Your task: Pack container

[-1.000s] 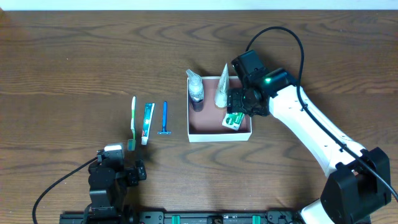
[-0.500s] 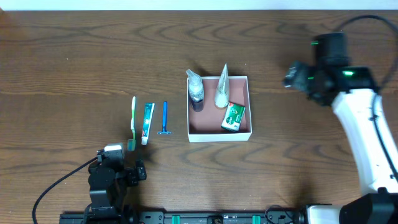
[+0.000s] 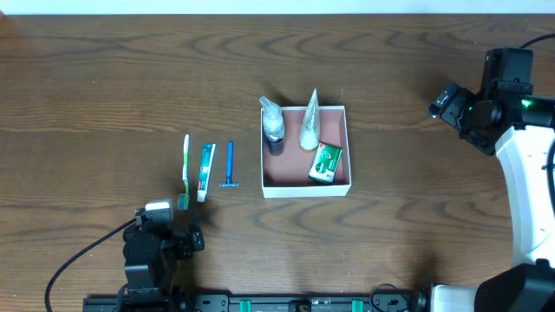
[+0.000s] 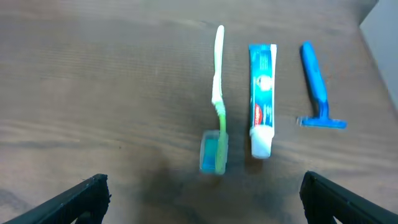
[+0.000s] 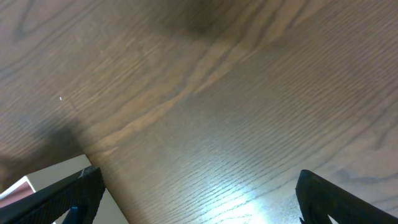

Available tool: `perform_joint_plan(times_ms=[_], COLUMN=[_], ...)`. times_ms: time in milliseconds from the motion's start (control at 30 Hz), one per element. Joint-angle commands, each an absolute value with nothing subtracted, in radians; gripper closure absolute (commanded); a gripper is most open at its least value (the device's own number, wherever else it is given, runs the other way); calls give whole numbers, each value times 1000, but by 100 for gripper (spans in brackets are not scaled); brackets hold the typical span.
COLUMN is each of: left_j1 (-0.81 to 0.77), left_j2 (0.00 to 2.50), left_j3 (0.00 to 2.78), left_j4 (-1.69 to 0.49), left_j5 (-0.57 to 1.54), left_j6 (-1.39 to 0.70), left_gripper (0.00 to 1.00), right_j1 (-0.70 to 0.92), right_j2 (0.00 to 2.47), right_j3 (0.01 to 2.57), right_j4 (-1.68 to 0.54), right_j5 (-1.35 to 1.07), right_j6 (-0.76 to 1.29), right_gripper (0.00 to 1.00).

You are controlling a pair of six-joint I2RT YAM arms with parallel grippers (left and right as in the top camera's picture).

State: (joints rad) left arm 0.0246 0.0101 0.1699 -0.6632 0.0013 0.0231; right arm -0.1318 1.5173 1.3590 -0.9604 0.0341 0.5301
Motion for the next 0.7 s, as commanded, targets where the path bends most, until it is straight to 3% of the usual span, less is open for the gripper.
perform_joint_plan(times_ms=[0,200,367,533,667], left_j1=[30,30,30,30,30], left_j2=[4,5,121,513,894], left_j3=[157,196,308,509,740], left_j4=[-620,-543,-544,-563,-631], left_j5=[14,171,113,112,112], left_j6=[24,-101,-133,-110,44], left_gripper=[2,2,2,2,2], right_j1=[-136,-136,-136,-136,-136], right_j2=[1511,1511,1511,1511,1511], right_j3=[1363,1363,1363,1363,1363], right_j4=[-961,-961,-961,-961,-961], right_j5=[29,29,29,29,29], right_j6=[523,523,523,523,523], right_gripper=[1,1,1,1,1])
